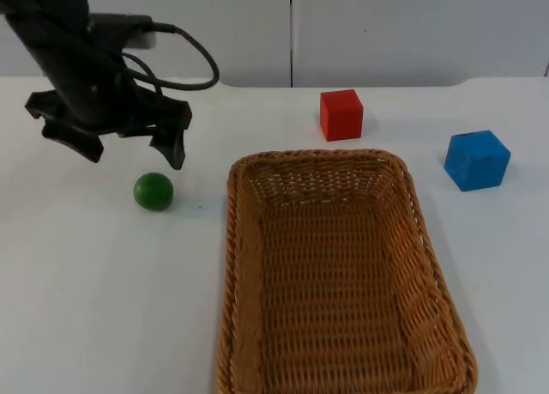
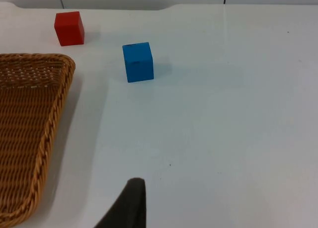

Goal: Place all geometric objects except the red cube into the basket.

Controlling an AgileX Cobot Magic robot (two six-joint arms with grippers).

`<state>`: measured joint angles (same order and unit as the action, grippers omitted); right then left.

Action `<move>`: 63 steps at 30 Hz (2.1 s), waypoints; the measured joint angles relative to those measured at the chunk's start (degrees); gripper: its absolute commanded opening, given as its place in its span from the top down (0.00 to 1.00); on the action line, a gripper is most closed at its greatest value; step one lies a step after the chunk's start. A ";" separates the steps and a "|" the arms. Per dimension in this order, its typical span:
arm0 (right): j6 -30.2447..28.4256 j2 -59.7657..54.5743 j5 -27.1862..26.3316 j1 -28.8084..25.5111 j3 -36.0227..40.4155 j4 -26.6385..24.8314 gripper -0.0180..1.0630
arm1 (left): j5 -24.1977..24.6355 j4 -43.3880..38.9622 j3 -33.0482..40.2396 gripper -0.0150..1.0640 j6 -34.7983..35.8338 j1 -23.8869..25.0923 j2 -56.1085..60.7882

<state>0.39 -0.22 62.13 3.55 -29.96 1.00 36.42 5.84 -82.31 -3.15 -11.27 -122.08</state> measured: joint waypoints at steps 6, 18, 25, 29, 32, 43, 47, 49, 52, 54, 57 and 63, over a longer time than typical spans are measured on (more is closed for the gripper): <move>0.00 0.00 0.00 0.00 0.00 0.00 0.01 | -2.59 0.98 -0.56 0.14 0.22 -0.13 -3.60; 0.00 0.00 0.00 0.00 0.00 0.00 0.01 | -5.10 1.78 -0.66 0.14 0.22 -2.00 -7.35; 0.00 0.00 0.00 0.00 0.00 0.00 0.01 | -5.10 1.78 -0.70 0.43 0.22 -2.00 -8.03; 0.00 0.00 0.00 0.00 0.00 0.00 0.01 | -4.40 1.67 -0.83 0.92 0.22 -2.00 -8.13; 0.00 0.00 0.00 0.00 0.00 0.00 0.01 | -1.86 1.67 -0.92 0.99 0.22 -2.00 -7.10; 0.00 0.00 0.00 0.00 0.00 0.00 0.01 | 2.16 1.90 0.12 0.99 -0.78 -2.81 11.51; 0.00 0.00 0.00 0.00 0.00 0.00 0.01 | 2.70 1.90 2.06 0.99 -2.48 -4.91 17.84; 0.00 0.00 0.00 0.00 0.00 0.00 0.01 | 3.41 1.90 3.18 0.99 -3.41 -7.55 20.70; 0.00 0.00 0.00 0.00 0.00 0.00 0.01 | 3.95 1.90 3.76 0.99 -4.28 -10.97 21.76; 0.00 0.00 0.00 0.00 0.00 0.00 0.01 | 4.39 1.90 4.00 0.99 -4.99 -15.50 21.63; 0.00 0.00 0.00 0.00 0.00 0.00 0.01 | 4.62 0.85 4.00 0.99 -5.57 -21.78 19.91; 0.00 0.00 0.00 0.00 0.00 0.00 0.01 | 4.62 -1.03 4.22 0.99 -5.71 -27.26 15.90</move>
<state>0.39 -0.22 62.13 3.55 -29.96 1.00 41.04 4.81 -78.09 -8.86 -38.53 -106.19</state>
